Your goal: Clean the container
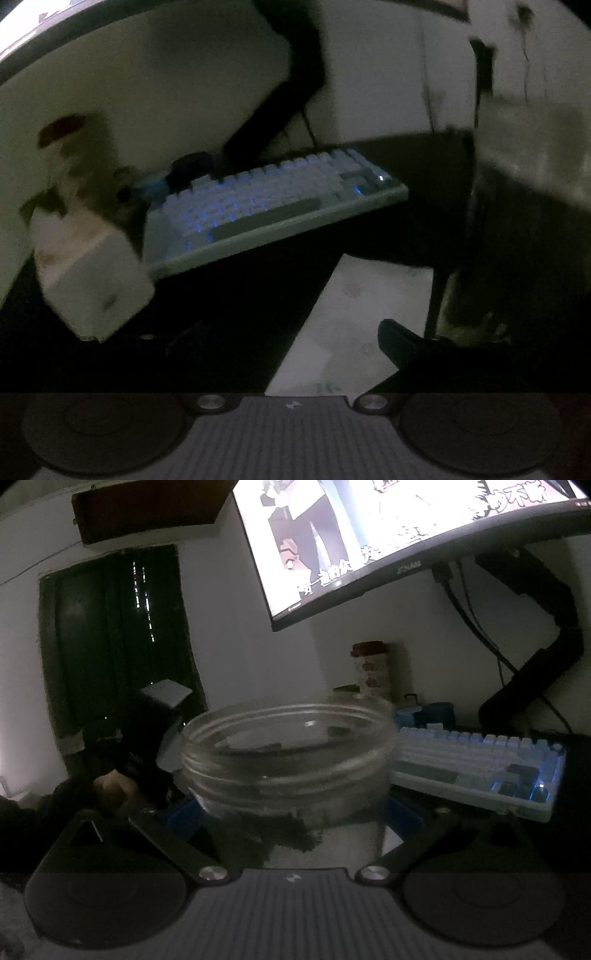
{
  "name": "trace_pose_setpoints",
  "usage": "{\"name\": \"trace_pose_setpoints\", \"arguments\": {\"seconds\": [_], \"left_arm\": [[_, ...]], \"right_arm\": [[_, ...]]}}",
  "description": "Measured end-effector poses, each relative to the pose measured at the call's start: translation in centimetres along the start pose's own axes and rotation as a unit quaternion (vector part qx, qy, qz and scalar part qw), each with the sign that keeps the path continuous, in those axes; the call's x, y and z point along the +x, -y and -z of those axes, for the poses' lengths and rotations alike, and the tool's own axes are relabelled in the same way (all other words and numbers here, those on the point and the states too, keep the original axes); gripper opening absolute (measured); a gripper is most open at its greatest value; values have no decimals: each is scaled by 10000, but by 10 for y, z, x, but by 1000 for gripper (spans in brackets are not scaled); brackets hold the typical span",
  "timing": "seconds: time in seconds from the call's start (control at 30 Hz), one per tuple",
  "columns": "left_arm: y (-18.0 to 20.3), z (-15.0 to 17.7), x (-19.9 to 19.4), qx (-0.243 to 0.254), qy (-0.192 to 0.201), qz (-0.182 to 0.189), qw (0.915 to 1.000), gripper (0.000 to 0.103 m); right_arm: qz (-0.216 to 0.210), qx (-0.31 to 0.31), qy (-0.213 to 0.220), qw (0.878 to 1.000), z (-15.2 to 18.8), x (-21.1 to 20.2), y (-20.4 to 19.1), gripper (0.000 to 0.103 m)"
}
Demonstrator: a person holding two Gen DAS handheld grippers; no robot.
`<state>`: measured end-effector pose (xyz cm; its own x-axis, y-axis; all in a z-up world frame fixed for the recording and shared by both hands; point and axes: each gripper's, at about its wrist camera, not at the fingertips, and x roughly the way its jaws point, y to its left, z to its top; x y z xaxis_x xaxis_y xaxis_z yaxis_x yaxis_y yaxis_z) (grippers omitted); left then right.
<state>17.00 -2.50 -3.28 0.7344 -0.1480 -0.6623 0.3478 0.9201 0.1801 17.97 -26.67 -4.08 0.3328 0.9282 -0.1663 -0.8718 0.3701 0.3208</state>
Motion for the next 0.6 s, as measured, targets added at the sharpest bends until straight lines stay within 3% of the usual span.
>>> {"name": "trace_pose_setpoints", "arguments": {"seconds": [0.1, 0.2, 0.27, 0.33, 0.47, 0.6], "left_arm": [[12, 0, 11, 552, -154, 150, 9982, 100], [16, 1, 11, 707, -53, 177, 9973, 98], [16, 2, 13, 627, 18, 404, 9972, 75], [16, 1, 12, 428, 10, 809, 9958, 21], [32, 4, 13, 687, 174, 445, 9965, 3], [11, 6, 10, -7, 323, 468, 9984, 2]], "right_arm": [[103, 77, -11, 9999, 0, 0, 2, 103], [100, 146, -25, 9998, 0, 2, 6, 103], [81, 140, 15, 9999, 0, 2, 6, 103], [62, 75, 97, 9999, -1, 0, 4, 102], [-35, -56, 198, 9998, -1, -3, 0, 96], [-40, -189, 225, 9996, 0, -2, -4, 96]]}}
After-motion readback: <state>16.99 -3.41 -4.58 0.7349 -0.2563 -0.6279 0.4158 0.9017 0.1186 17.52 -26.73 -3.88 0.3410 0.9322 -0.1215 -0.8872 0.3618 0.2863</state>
